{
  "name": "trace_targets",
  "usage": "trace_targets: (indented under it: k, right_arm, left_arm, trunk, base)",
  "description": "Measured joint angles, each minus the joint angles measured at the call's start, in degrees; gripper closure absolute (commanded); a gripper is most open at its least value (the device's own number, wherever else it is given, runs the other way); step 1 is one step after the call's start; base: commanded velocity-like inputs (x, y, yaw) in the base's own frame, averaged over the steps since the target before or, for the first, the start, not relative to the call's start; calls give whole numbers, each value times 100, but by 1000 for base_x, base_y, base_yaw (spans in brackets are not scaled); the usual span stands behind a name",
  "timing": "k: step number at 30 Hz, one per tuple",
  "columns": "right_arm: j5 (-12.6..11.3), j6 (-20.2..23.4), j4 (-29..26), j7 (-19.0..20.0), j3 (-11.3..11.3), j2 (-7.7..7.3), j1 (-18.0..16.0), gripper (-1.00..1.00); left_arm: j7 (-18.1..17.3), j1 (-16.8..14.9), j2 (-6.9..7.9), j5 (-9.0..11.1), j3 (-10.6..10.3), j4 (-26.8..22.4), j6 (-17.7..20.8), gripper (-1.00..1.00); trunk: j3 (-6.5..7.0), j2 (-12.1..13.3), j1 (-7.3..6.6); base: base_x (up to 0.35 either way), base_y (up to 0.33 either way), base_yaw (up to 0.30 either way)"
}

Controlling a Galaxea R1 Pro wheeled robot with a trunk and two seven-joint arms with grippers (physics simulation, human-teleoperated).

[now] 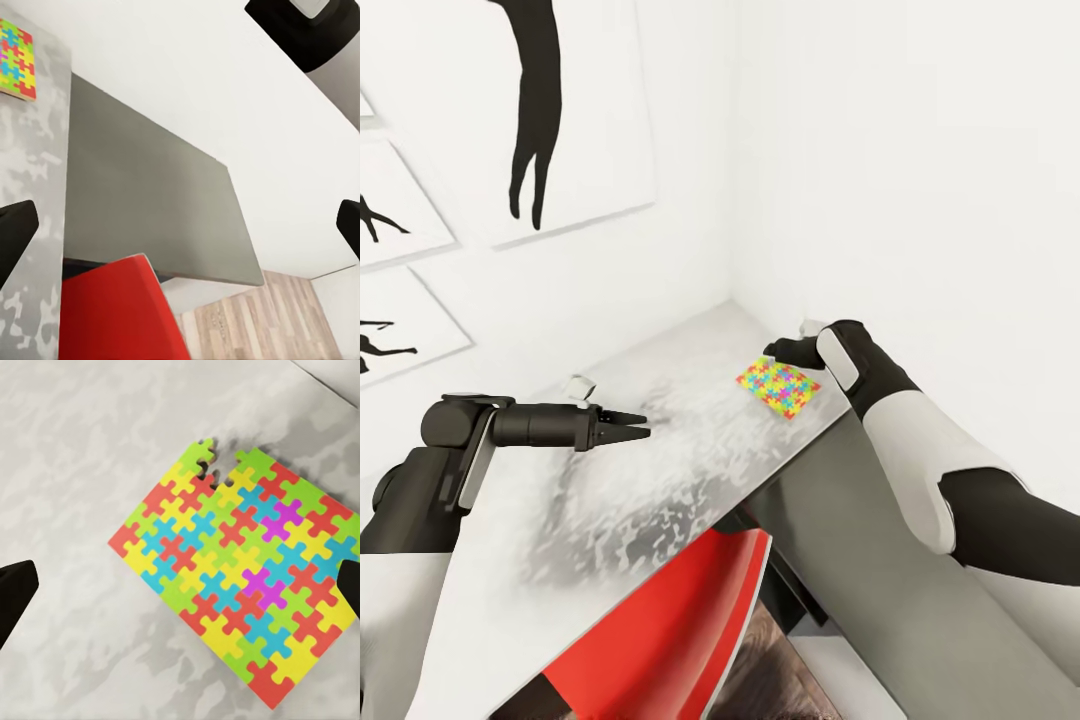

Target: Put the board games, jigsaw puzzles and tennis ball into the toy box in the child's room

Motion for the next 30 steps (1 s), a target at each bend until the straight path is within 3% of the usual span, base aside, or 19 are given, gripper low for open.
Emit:
trace_targets:
  k: [30]
  right_arm:
    - [-1, 46, -20, 0, -3, 0, -404, -100]
  left_arm:
    - [0, -9, 12, -9, 0, 0, 0, -100]
  trunk:
    - [-283, 0, 0]
  base:
    - [0, 0, 0]
